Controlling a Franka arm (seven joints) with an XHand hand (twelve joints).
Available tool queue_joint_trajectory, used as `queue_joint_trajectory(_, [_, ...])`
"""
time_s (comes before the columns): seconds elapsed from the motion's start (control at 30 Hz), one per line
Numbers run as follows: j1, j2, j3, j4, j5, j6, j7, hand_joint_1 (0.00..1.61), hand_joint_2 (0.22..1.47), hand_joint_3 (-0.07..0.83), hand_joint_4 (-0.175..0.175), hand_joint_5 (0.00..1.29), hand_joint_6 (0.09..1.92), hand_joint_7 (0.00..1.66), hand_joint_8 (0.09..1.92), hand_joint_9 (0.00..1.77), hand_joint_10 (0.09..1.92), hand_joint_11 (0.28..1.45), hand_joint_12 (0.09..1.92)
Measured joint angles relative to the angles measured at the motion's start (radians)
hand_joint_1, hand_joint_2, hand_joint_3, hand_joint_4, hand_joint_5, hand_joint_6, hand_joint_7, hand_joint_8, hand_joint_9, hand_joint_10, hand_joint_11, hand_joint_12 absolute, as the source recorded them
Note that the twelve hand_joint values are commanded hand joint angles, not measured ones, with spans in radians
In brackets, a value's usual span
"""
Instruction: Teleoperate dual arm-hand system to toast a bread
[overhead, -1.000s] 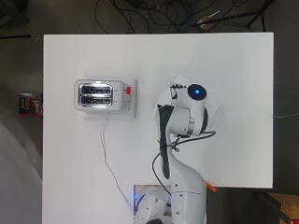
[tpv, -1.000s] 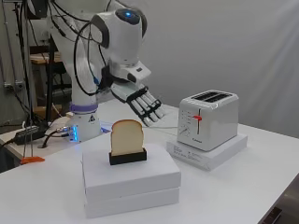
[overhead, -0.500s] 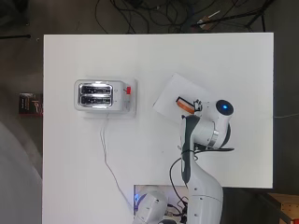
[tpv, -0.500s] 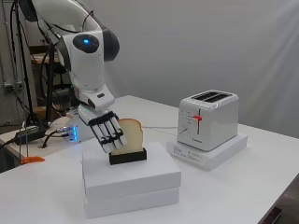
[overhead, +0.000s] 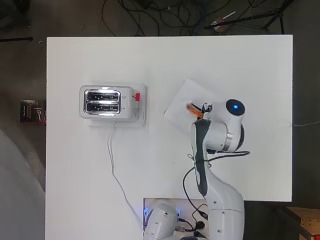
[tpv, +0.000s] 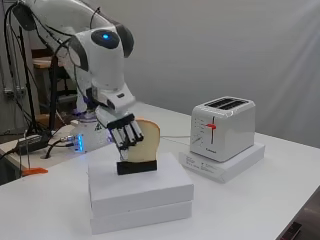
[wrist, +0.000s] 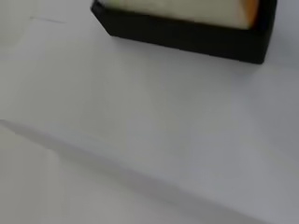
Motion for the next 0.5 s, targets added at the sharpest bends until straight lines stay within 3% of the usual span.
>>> queue_joint_trajectory(0.13, [-0.064,-0.021,0.208,0.021,-0.007,-0.017,0.013,1.21,1.22,0.002,-0.166,0.60,1.45,0.97,1.07,1.33,0.09,0.83,0.09])
queue_joint_trajectory(0.33, [-0.074,-0.019,0.438,0.096,0.072,-0.029,0.018,1.18,1.28,0.001,-0.175,0.50,1.55,0.88,1.25,1.30,0.09,0.83,0.09])
queue_joint_trajectory(0.5, [0.032,0.090,0.443,0.114,0.190,0.011,-0.081,1.21,1.22,-0.002,-0.175,0.61,1.39,0.97,1.14,1.37,0.09,0.86,0.09])
